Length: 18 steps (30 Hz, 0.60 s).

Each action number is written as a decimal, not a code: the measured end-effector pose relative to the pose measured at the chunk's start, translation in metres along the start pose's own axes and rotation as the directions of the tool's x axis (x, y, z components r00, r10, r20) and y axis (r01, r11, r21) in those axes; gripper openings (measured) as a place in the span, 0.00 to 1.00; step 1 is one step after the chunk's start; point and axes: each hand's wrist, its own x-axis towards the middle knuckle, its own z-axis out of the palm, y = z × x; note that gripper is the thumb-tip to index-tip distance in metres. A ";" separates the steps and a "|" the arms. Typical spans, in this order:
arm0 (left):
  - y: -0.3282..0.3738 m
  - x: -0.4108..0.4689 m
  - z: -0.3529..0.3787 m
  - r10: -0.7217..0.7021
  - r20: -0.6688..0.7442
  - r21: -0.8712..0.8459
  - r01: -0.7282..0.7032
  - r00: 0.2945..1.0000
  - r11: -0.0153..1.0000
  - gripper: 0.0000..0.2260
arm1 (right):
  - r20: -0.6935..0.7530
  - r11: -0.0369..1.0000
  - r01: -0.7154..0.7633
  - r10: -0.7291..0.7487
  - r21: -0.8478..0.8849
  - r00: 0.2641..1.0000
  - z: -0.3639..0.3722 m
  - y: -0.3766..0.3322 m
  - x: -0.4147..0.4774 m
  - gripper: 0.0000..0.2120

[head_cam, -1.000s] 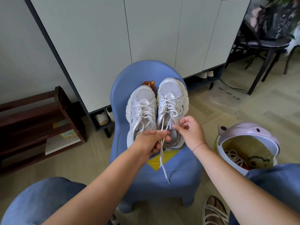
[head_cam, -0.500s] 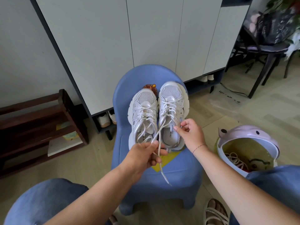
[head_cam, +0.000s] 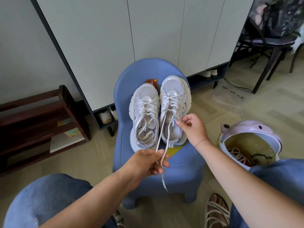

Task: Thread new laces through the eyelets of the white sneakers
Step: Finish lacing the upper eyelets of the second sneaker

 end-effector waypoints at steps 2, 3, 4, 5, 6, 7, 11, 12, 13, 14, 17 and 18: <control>0.000 0.000 -0.002 0.011 -0.005 -0.028 -0.011 1.000 1.000 0.12 | -0.002 1.000 -0.005 0.005 0.003 1.000 0.001 0.000 0.000 0.11; 0.000 -0.001 -0.002 0.013 0.001 -0.030 -0.013 1.000 0.999 0.12 | -0.003 1.000 -0.006 0.006 0.005 1.000 0.001 0.000 0.000 0.11; 0.000 -0.001 -0.002 0.013 0.016 -0.023 -0.012 1.000 1.000 0.12 | -0.003 1.000 -0.007 0.007 0.006 1.000 0.001 0.000 0.000 0.11; 0.000 -0.002 -0.002 0.011 0.036 -0.009 -0.011 0.999 1.000 0.12 | -0.002 1.000 -0.008 0.008 0.002 1.000 0.002 -0.001 0.000 0.11; 0.000 -0.003 -0.002 0.011 0.056 0.007 -0.011 0.998 1.000 0.12 | -0.001 1.000 -0.007 0.007 -0.002 1.000 0.002 -0.001 0.000 0.11; 0.000 -0.004 -0.001 0.010 0.072 0.024 -0.012 0.997 1.000 0.13 | -0.002 1.000 -0.006 0.006 -0.005 1.000 0.002 -0.002 -0.001 0.11; -0.001 -0.009 0.002 0.010 0.109 0.094 -0.021 0.994 0.995 0.13 | -0.009 1.000 -0.019 0.019 -0.015 1.000 0.001 -0.003 -0.001 0.12; -0.001 -0.011 0.003 0.010 0.122 0.116 -0.024 0.993 0.993 0.14 | -0.010 1.000 -0.024 0.024 -0.013 1.000 0.001 -0.003 -0.001 0.12; -0.001 -0.013 0.004 0.010 0.136 0.137 -0.029 0.991 0.990 0.14 | -0.011 1.000 -0.028 0.028 -0.011 1.000 0.002 -0.003 -0.001 0.12; -0.002 -0.014 0.005 0.011 0.150 0.158 -0.035 0.989 0.987 0.14 | -0.012 0.999 -0.032 0.032 -0.011 0.999 0.002 -0.003 -0.001 0.12; -0.005 -0.016 0.007 0.007 0.181 0.226 -0.048 0.983 0.973 0.13 | -0.015 0.999 -0.044 0.044 -0.017 0.999 0.002 -0.003 -0.001 0.12; -0.006 -0.016 0.008 0.002 0.190 0.248 -0.049 0.982 0.967 0.13 | -0.015 0.999 -0.049 0.048 -0.017 0.999 0.002 -0.003 -0.001 0.12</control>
